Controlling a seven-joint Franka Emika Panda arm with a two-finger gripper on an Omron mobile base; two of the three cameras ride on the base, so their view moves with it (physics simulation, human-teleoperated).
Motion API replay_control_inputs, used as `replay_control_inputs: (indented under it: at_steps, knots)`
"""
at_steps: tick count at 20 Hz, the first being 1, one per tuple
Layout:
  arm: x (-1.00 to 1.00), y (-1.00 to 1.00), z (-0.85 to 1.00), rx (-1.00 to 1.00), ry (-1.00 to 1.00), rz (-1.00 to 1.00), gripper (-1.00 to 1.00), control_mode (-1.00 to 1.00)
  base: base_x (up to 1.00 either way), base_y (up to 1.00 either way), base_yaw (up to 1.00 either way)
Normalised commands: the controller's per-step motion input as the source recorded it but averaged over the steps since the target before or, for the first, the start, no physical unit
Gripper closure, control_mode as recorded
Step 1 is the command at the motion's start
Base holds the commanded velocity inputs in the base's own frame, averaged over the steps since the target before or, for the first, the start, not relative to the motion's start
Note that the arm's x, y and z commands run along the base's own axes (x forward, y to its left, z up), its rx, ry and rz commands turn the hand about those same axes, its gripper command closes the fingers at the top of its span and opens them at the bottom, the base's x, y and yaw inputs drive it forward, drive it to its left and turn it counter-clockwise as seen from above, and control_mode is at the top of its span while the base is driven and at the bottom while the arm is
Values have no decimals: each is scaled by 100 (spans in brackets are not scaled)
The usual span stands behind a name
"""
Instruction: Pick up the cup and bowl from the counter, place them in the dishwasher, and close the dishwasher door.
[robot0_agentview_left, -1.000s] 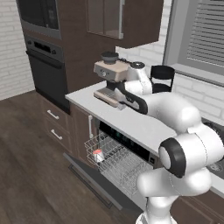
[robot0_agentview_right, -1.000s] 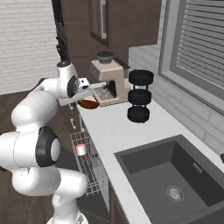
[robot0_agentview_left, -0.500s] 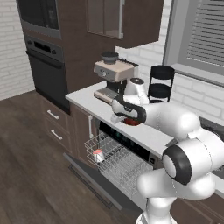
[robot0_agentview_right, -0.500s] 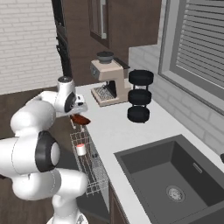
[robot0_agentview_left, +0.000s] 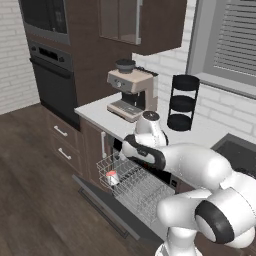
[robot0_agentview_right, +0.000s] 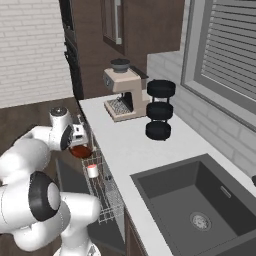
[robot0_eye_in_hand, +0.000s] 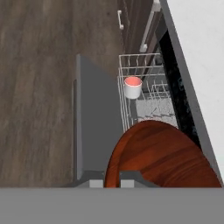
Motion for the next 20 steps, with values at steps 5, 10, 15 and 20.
replay_control_inputs:
  at_steps: [5, 10, 15, 20]
  knots:
    - [0, 25, -86, -2, -1, 0, 100, -100, 0, 0, 0]
    - [3, 28, -60, 0, -7, 1, 100, -100, 0, 0, 0]
    - [8, 0, -40, 0, -8, 0, 100, -100, 0, 0, 0]
    - [7, 0, -45, -1, -11, 0, 100, -100, 0, 0, 0]
